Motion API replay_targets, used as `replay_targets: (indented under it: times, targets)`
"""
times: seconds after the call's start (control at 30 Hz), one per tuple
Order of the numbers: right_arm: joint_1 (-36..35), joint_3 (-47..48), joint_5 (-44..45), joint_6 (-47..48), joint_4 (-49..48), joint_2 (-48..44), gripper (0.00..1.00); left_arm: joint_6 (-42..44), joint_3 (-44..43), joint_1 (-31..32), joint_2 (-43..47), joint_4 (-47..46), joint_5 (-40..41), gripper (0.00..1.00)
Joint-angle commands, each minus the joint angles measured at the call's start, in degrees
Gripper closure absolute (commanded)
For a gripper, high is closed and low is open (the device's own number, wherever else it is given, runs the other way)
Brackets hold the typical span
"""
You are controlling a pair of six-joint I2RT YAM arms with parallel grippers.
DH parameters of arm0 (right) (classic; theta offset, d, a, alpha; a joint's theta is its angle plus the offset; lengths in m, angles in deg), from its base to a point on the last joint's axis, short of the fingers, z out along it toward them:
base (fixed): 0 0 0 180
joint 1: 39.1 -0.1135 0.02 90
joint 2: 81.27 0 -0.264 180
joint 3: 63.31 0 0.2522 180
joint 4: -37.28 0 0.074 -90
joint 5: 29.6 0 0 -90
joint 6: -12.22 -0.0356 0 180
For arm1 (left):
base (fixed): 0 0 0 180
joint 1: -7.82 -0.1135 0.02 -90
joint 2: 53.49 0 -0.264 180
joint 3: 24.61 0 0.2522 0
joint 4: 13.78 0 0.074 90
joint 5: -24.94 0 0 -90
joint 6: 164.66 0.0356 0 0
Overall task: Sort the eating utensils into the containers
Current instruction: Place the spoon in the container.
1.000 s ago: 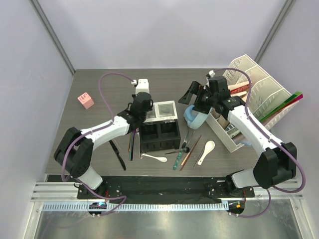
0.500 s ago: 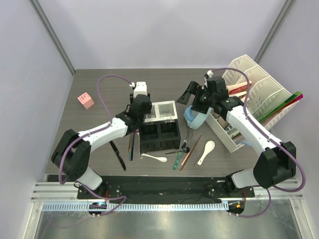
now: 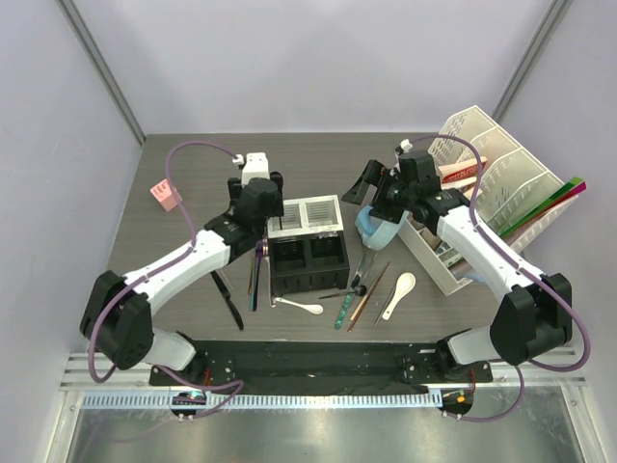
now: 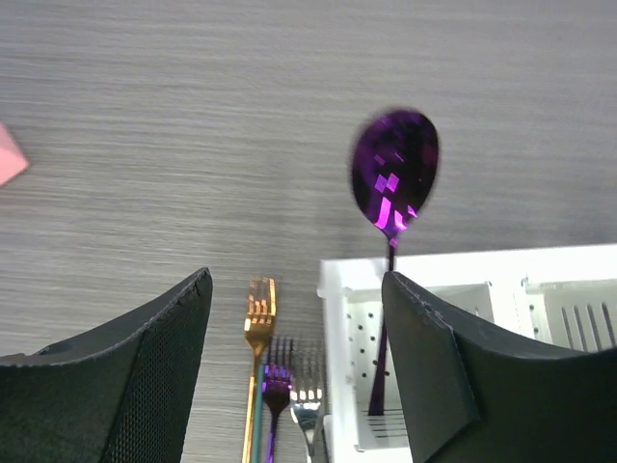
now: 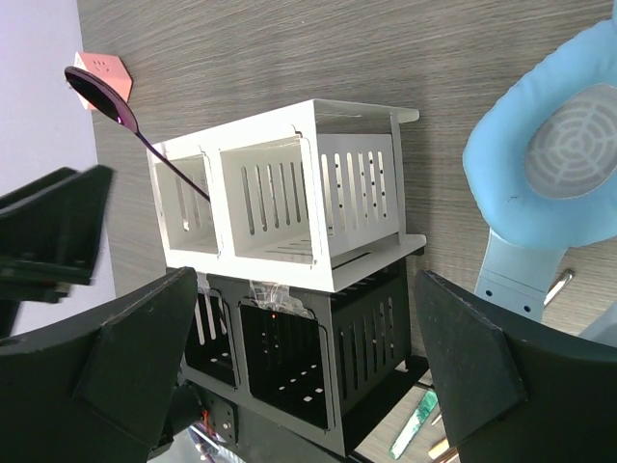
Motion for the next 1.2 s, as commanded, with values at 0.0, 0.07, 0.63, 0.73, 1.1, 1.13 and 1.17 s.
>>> replay_targets:
  times: [0.0, 0.07, 0.63, 0.73, 1.1, 1.13, 1.17]
  targets:
    - [-0.21, 3.10, 1.01, -0.10, -2.28, 0.41, 0.00, -3.35, -2.56, -2.04, 4.43, 8.01, 0.80, 0.28]
    - [-0.20, 3.37, 0.92, -0.01, -2.28, 0.85, 0.00, -5.10, -1.94, -2.21, 6.10, 9.52, -0.16, 0.28]
    - [-1.26, 7.67, -1.72, -1.85, -0.96, 0.50, 0.00, -14.43, 4.56, -2.92, 10.41, 20.95, -19.85, 0.38]
    - [-2.05, 9.87, -1.89, -0.72, -1.14, 0.59, 0.00, -14.43, 5.44, -2.92, 10.50, 19.99, -21.26, 0.38]
    - [-9.26, 9.79, 3.02, -0.27, -0.27, 2.96, 0.00, -13.72, 4.48, -1.60, 0.57, 15.94, -23.73, 0.64]
    - [-9.26, 9.09, 3.64, -0.27, -0.17, 2.87, 0.00, -13.72, 4.13, -1.51, 0.22, 15.85, -23.64, 0.65]
    - [-9.26, 8.91, 3.64, -0.27, -0.08, 2.87, 0.00, -13.64, 3.95, -1.51, -0.39, 15.85, -23.46, 0.66]
